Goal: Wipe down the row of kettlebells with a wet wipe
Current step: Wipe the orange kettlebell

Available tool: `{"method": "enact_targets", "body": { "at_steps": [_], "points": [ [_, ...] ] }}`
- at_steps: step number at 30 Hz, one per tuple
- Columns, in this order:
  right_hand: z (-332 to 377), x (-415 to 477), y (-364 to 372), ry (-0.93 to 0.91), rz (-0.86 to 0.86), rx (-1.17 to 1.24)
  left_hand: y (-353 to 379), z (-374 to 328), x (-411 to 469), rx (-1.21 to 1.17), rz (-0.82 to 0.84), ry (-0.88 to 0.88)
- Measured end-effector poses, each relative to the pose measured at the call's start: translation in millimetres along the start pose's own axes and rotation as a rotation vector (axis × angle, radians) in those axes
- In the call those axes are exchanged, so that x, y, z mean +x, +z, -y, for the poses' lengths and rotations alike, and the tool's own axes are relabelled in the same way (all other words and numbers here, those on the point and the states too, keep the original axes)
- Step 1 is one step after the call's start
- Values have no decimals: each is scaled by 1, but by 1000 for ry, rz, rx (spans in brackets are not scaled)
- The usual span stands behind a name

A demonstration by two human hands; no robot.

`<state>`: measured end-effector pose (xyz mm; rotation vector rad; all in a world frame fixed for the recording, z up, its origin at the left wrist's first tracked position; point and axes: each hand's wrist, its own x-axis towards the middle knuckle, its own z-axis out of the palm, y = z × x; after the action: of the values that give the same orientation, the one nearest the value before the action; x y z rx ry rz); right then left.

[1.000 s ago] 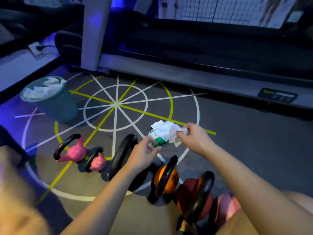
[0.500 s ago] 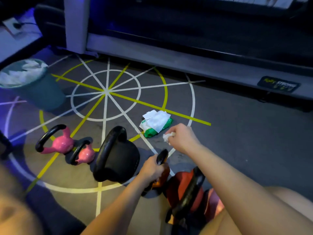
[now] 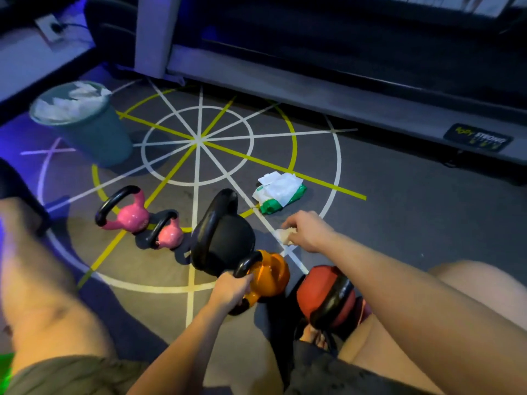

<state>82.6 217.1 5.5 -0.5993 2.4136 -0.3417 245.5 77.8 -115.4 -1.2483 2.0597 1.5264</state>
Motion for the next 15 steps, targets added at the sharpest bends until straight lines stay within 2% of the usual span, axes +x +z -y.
{"method": "enact_targets", "body": {
  "at_steps": [4,7,9,12,15],
  "points": [
    [10,-6,14,11,-7,-100,1,9,-13,-88,9,-1],
    [22,-10,24,74,23,-103,-1,4,-20,-20,56,27],
    [31,-10,41,140,-23,-3,-5,5,-19,35,64,63],
    [41,-13,74,256,-194,242,-11,4,-21,134,112,117],
    [40,-15,88,318,-288,348,-20,9,-23,211,136,144]
  ]
}}
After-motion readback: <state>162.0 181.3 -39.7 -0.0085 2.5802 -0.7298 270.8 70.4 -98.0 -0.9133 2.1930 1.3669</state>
